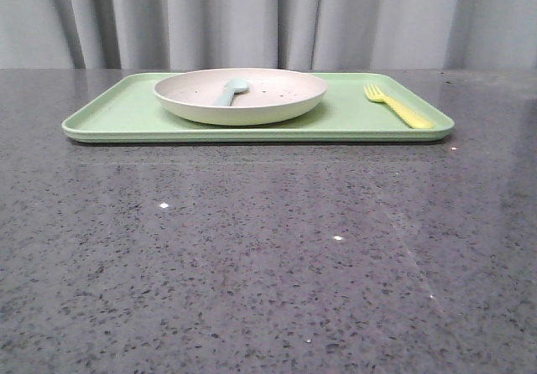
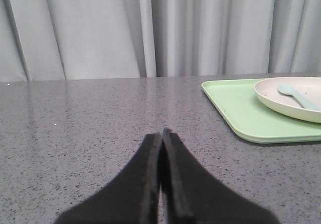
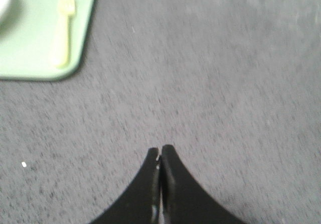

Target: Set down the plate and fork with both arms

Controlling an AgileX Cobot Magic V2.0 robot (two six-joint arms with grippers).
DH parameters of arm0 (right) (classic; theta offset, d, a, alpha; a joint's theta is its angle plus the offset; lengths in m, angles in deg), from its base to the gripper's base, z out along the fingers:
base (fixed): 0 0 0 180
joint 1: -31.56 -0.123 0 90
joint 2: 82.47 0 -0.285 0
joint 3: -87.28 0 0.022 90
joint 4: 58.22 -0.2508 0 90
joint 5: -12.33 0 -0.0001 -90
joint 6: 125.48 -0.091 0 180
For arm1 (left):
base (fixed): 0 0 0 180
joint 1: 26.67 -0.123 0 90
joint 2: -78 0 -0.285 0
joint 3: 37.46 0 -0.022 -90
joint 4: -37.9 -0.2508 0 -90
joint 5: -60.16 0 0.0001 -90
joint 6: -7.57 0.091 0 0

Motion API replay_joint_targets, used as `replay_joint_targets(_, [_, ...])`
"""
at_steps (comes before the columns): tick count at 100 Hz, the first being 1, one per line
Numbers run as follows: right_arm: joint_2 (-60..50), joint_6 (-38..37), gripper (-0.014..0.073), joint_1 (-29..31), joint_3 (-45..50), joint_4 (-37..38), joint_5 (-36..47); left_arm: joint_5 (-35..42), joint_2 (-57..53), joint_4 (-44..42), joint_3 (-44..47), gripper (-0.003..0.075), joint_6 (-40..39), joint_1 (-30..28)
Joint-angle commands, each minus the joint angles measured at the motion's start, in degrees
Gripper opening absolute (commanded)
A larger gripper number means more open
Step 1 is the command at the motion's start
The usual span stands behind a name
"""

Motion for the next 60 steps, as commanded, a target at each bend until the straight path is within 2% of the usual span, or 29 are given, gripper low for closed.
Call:
replay_joint_targets(1, [-2.62, 0.66, -0.0120, 0.96, 1.46, 1.69, 10.17, 5.03, -1.83, 0.00, 0.84, -0.0020, -0.43, 0.01])
replay_joint_targets(9, [-5.87, 0.79, -0.0120, 2.09, 4.86, 1.21, 14.37, 5.03, -1.83, 0.00, 0.84, -0.0020, -0.43, 0.01])
replay_joint_targets(23, [-8.65, 0.79, -0.0120, 3.03, 8.57, 1.21, 17.09, 5.03, -1.83, 0.00, 0.84, -0.0020, -0.43, 0.01])
replay_joint_targets(48, [-8.58, 1.02, -0.0120, 3.03, 8.78, 1.47, 19.21, 5.03, -1.83, 0.00, 0.84, -0.0020, -0.43, 0.01])
replay_joint_targets(60, [-8.58, 4.80, -0.0120, 3.03, 8.83, -1.20, 20.57, 5.03, -1.83, 0.00, 0.84, -0.0020, -0.43, 0.01])
